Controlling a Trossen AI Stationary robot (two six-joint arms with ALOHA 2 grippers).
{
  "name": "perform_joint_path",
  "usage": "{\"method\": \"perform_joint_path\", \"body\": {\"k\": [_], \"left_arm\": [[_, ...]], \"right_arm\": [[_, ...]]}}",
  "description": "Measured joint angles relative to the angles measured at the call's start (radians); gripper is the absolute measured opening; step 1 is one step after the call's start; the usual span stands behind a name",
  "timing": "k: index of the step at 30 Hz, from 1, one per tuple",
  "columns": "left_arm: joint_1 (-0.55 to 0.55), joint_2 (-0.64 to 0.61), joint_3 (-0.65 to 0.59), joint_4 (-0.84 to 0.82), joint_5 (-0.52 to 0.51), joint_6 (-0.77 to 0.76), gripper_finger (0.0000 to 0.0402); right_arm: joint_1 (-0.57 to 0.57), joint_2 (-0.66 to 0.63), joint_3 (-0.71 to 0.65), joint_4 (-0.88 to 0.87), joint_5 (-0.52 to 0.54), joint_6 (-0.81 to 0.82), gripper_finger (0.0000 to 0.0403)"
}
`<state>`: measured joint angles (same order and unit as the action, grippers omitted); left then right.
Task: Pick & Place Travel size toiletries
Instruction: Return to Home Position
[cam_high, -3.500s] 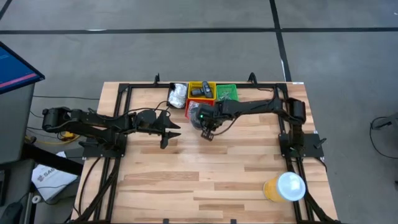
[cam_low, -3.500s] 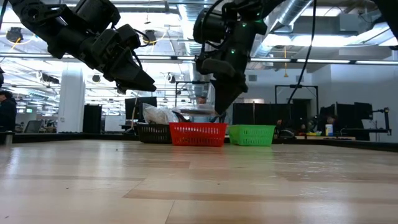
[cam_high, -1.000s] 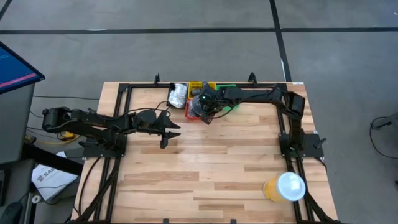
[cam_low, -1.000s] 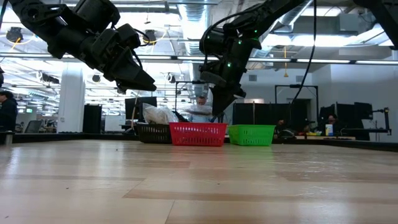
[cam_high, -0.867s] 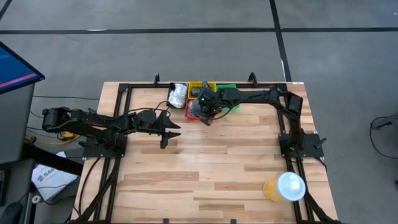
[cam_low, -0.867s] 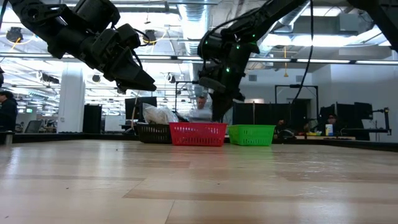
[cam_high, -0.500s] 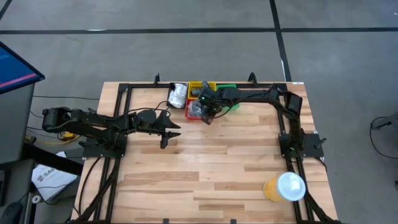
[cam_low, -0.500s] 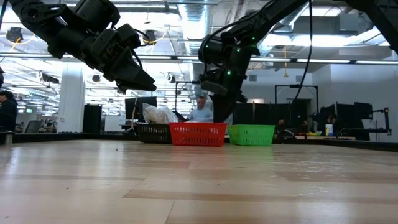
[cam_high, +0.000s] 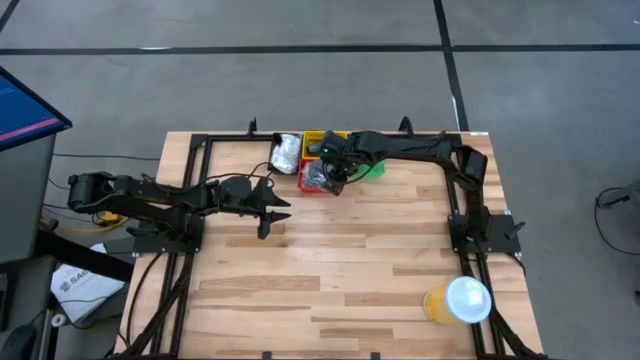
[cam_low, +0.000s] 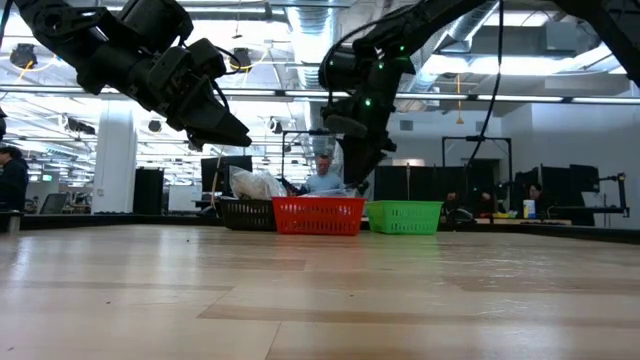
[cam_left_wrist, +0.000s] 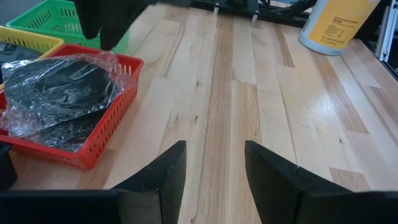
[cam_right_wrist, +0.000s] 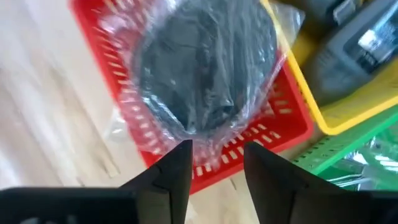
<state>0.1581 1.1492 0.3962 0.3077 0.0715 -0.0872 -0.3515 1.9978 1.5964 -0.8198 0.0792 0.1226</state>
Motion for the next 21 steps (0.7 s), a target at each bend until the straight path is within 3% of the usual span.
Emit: {"method": "perform_joint_path", "body": {"k": [12,21], "left_arm": [[-0.002,0.0,0.0,0.005,0.0,0.003,0.0154],[-0.032,-0.044,-0.001,0.004,0.0,0.024,0.0154]], "right_arm": [[0.115,-0.127,0.004,0.229,-0.004,-0.077,0.0113],[0.201,-0.191,-0.047,0.281,0.0,-0.1,0.0112]]}}
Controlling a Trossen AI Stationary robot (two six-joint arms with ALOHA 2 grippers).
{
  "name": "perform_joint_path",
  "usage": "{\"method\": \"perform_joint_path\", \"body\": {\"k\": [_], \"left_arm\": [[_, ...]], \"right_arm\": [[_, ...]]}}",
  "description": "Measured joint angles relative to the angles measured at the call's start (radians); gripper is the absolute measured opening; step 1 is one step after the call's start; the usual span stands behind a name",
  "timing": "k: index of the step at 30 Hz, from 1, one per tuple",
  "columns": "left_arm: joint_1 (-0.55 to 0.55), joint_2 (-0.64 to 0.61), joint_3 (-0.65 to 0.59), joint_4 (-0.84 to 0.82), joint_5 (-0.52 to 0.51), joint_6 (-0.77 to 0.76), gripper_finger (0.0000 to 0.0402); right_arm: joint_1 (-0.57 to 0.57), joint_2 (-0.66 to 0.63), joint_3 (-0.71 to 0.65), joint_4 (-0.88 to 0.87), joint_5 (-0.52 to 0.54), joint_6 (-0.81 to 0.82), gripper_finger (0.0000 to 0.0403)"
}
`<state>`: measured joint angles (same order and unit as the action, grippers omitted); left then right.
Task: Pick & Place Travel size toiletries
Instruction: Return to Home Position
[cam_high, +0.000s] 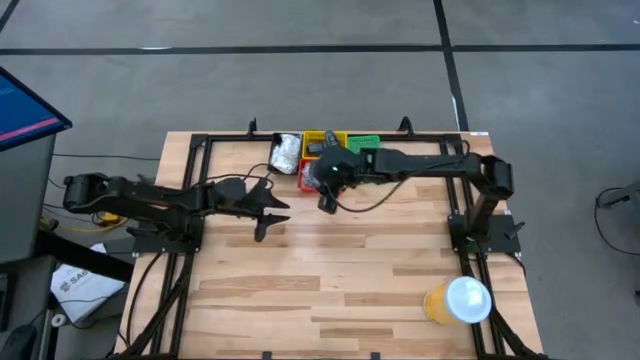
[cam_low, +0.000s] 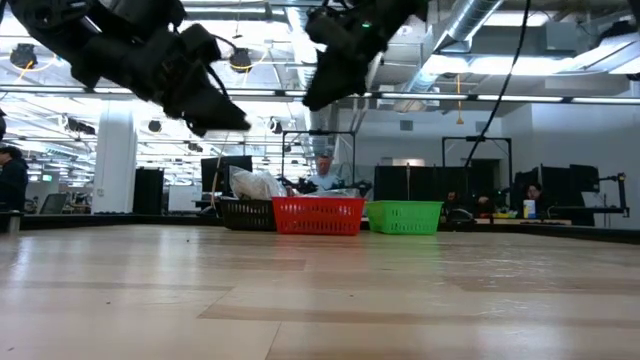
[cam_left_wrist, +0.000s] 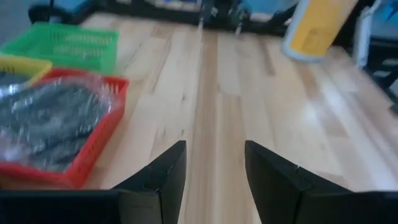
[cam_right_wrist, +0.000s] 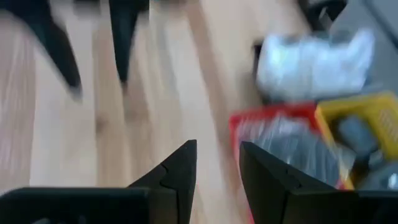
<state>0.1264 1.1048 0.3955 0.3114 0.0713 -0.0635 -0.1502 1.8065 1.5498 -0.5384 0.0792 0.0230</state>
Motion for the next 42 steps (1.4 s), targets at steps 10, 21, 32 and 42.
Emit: {"method": "perform_joint_path", "body": {"k": [10,21,32,42], "left_arm": [[-0.05,-0.305,-0.128,0.004,-0.119,0.007,0.0154],[-0.05,-0.634,-0.238,-0.01,-0.073,-0.003,0.0154],[-0.05,-0.692,-0.247,-0.032,-0.073,-0.004,0.0154],[-0.051,-0.749,-0.247,-0.093,-0.074,-0.004,0.0154]], "right_arm": [[0.055,-0.294,-0.404,0.273,0.01,0.043,0.0111],[0.199,-0.612,-0.77,0.559,0.149,0.049,0.0111],[0.275,-0.818,-1.152,0.939,0.194,0.02,0.0111],[0.274,-0.964,-1.306,1.001,0.246,-0.033,0.0111]]}}
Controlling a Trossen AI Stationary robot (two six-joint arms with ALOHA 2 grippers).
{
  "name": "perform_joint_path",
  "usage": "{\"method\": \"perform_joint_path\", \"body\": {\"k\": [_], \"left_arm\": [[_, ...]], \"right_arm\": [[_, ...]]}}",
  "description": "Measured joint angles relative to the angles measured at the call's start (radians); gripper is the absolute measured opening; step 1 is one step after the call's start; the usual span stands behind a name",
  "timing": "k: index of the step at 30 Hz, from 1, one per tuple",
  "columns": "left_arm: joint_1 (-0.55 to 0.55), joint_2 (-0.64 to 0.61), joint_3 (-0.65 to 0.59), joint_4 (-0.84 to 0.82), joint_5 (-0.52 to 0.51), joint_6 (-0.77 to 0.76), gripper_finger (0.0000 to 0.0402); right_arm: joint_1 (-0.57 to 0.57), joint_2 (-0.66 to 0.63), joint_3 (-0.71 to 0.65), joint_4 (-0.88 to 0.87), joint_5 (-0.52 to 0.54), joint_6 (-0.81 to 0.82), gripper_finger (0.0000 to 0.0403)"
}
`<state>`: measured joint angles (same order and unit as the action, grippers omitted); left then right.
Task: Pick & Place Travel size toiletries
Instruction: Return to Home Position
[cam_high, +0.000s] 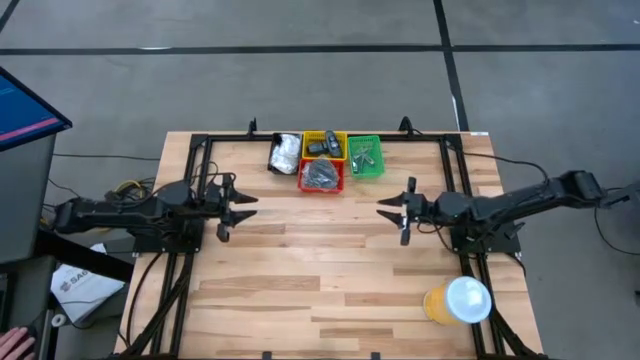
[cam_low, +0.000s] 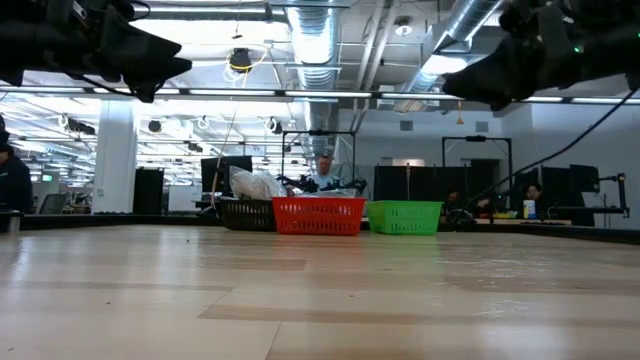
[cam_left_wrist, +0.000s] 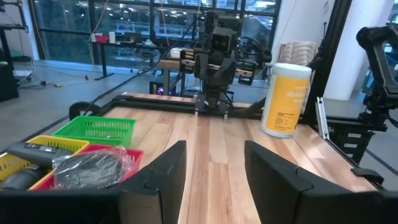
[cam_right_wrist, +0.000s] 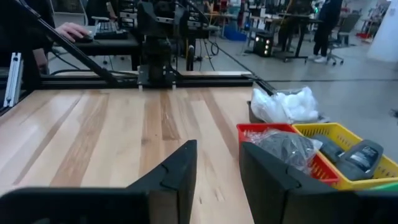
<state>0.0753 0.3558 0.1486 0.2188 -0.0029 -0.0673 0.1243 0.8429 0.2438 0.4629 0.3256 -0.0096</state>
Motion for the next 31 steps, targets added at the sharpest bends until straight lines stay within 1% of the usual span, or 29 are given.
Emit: {"method": "perform_joint_path", "body": {"k": [6,10,14,16,19,23,26,31], "left_arm": [[0.0,-0.138,0.0,-0.105,-0.012,-0.017,0.0154],[0.0,-0.232,0.001,-0.209,-0.042,-0.021,0.0154],[0.0,-0.294,0.001,-0.286,-0.051,-0.043,0.0154],[0.0,-0.311,0.001,-0.323,-0.051,-0.045,0.0154],[0.0,-0.319,0.001,-0.374,-0.058,-0.045,0.0154],[0.0,-0.319,0.001,-0.425,-0.078,-0.046,0.0154],[0.0,-0.319,0.001,-0.431,-0.078,-0.045,0.0154],[0.0,-0.319,0.001,-0.487,-0.087,-0.042,0.0154]], "right_arm": [[0.0,-0.117,-0.079,-0.003,0.0,-0.025,0.0111],[0.0,-0.197,-0.14,0.0,0.0,-0.025,0.0111],[-0.001,-0.265,-0.201,0.006,-0.001,-0.027,0.0111],[-0.002,-0.311,-0.234,0.032,0.0,-0.037,0.0111],[-0.002,-0.371,-0.236,-0.031,-0.001,-0.044,0.0111],[-0.002,-0.424,-0.236,-0.072,0.0,-0.073,0.0111],[-0.002,-0.466,-0.236,-0.103,0.022,-0.1,0.0111],[-0.002,-0.533,-0.236,-0.203,0.069,-0.105,0.0111]]}}
